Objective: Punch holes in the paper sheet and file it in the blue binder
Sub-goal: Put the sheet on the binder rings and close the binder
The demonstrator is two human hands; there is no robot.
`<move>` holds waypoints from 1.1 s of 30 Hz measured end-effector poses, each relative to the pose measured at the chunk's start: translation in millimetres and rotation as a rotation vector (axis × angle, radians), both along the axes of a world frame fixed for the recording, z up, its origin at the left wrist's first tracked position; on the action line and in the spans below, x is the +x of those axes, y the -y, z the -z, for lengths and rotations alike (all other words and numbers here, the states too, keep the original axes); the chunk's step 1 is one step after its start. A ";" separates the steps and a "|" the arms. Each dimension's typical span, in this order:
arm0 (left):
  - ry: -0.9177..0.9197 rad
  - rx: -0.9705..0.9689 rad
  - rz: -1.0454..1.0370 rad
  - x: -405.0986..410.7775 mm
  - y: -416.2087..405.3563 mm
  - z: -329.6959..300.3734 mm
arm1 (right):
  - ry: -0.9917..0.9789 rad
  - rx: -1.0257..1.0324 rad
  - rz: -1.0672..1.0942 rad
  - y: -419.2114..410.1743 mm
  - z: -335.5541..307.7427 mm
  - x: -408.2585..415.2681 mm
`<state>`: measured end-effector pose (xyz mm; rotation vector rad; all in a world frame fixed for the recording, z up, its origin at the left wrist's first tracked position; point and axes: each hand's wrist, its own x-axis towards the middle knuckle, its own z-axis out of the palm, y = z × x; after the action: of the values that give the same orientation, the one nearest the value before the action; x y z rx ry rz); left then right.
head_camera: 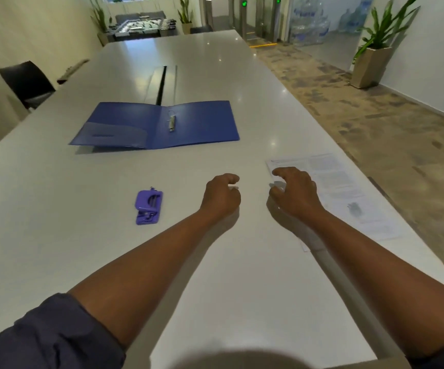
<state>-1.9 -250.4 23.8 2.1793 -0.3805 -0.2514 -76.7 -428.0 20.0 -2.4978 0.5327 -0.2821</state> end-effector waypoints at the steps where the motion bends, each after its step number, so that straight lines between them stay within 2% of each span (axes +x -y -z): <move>1: 0.029 0.002 -0.023 4.4 -14.2 -2.4 | 0.003 0.010 -0.040 -15.9 0.0 7.9; 9: 0.193 0.110 -0.277 41.4 -133.6 -24.0 | -0.070 0.017 -0.393 -138.4 0.9 66.7; 12: 0.096 0.114 -0.330 51.8 -167.0 -18.3 | -0.132 0.024 -0.482 -172.6 1.5 83.0; 19: -0.216 -0.120 -0.305 64.1 -205.9 -1.9 | -0.248 -0.067 -0.545 -207.8 14.2 103.8; 24: -0.328 -0.319 -0.280 67.3 -215.1 5.3 | -0.183 -0.072 -0.568 -217.5 18.7 111.6; 29: -0.387 -0.353 -0.288 68.1 -235.4 1.0 | -0.118 -0.053 -0.596 -234.4 23.4 120.6; 33: -0.358 -0.365 -0.331 75.0 -272.9 -6.0 | -0.082 -0.059 -0.645 -271.8 19.5 135.6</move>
<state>73.1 22.5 29.8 1.7579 0.1296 -0.3482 58.9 -156.2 0.5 -2.5896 -0.2673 0.0581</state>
